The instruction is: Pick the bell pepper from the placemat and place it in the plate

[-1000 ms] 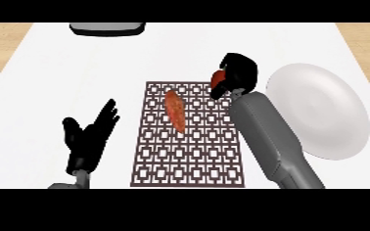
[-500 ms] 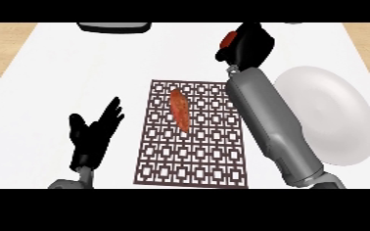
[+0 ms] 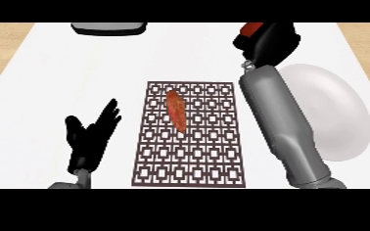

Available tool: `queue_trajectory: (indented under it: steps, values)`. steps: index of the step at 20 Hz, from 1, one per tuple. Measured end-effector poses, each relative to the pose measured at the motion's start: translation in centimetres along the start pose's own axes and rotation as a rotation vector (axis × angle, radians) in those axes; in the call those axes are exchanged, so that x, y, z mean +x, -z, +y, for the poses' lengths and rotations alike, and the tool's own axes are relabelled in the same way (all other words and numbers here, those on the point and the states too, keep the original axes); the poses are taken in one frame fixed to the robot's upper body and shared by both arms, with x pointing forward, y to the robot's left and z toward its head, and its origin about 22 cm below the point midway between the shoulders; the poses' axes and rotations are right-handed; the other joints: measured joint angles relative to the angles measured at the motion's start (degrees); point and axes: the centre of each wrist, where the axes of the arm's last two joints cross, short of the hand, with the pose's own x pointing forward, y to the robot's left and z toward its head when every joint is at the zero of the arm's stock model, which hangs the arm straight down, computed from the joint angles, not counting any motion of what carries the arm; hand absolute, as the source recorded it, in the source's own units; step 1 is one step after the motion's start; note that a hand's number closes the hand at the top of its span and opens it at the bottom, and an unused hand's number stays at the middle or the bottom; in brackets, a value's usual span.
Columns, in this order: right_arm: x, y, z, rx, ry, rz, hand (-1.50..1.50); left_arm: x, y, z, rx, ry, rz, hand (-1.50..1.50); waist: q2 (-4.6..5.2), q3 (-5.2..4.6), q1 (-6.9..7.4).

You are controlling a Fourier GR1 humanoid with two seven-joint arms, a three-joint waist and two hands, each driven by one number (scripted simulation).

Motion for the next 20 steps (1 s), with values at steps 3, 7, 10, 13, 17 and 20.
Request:
queue_trajectory:
  steps: [3,7,10,13,17,20]
  values:
    - [-2.4,0.3,0.5,-0.071,-0.008,0.019,1.50,-0.2,-0.1,0.4,0.012,-0.005,-0.001,0.00,-0.11,0.03,-0.53]
    - [-6.1,1.4,1.0,-0.168,-0.040,0.063,1.50,-0.4,-0.3,0.5,0.021,-0.011,-0.001,0.00,-0.12,0.10,-1.14]
    - [-9.1,2.5,1.0,-0.244,-0.063,0.105,1.50,-0.5,-0.4,0.6,0.026,-0.011,-0.004,0.00,-0.12,0.15,-1.42]
    - [-12.2,3.1,1.1,-0.291,-0.079,0.152,1.50,-0.5,-0.3,0.5,0.023,-0.009,-0.007,0.00,-0.07,0.19,-1.35]
    - [-16.0,4.0,1.1,-0.337,-0.081,0.211,1.50,-0.3,-0.1,0.6,0.021,-0.010,-0.002,0.00,-0.02,0.17,-1.11]
    - [-18.5,5.0,1.0,-0.363,-0.071,0.254,1.50,-0.3,-0.2,0.9,0.014,-0.007,-0.005,0.00,-0.03,0.16,-0.91]
